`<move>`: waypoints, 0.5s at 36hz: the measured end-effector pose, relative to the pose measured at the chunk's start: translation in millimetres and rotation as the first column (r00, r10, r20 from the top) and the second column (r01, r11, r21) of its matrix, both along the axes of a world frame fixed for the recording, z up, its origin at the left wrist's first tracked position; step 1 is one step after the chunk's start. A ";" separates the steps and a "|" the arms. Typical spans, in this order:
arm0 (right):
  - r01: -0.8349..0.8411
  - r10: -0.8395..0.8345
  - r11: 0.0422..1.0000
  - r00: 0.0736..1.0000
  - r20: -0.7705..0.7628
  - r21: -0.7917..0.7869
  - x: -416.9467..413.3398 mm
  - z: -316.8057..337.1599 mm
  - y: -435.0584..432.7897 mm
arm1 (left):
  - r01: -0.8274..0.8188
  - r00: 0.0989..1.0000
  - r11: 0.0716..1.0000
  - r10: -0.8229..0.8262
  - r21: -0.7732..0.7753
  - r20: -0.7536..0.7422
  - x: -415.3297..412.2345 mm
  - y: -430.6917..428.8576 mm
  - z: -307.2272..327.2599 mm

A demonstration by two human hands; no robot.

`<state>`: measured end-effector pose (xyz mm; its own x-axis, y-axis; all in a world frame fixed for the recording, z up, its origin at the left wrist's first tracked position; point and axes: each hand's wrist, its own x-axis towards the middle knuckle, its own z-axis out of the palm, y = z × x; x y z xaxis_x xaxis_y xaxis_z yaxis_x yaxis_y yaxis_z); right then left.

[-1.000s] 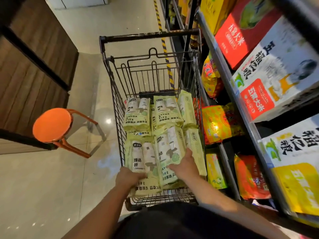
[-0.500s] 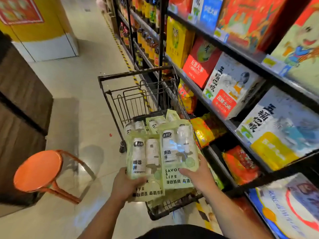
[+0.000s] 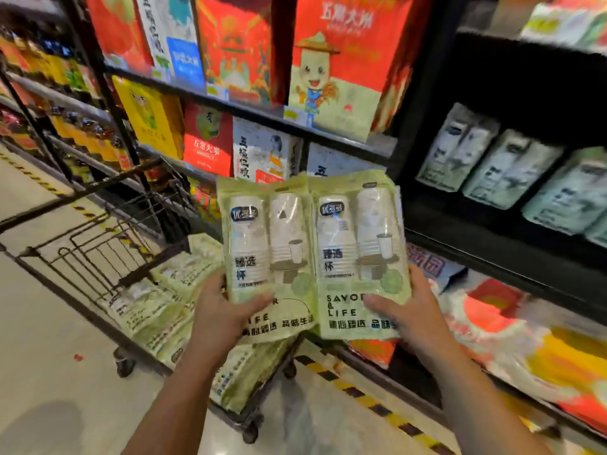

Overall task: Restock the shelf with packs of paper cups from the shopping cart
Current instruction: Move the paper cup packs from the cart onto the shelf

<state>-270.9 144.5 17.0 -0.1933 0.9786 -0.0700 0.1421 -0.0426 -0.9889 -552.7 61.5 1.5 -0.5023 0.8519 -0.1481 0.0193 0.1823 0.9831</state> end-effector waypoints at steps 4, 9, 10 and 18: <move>0.121 -0.121 0.988 0.993 -0.010 0.097 51.6 26.0 -17.4 | 0.133 0.991 0.987 -0.131 0.088 -0.025 38.6 19.9 26.0; 0.257 -0.246 0.952 0.966 -0.084 0.168 122.0 54.4 -39.0 | 0.277 0.959 0.946 -0.264 0.165 -0.100 101.1 44.1 62.5; 0.280 -0.267 0.943 0.959 -0.097 0.179 137.7 60.8 -44.0 | 0.311 0.949 0.933 -0.294 0.182 -0.117 117.9 46.7 70.9; 0.433 -0.401 0.862 0.901 -0.167 0.265 280.2 93.7 -96.9 | 0.469 0.883 0.838 -0.445 0.278 -0.146 266.2 44.6 107.5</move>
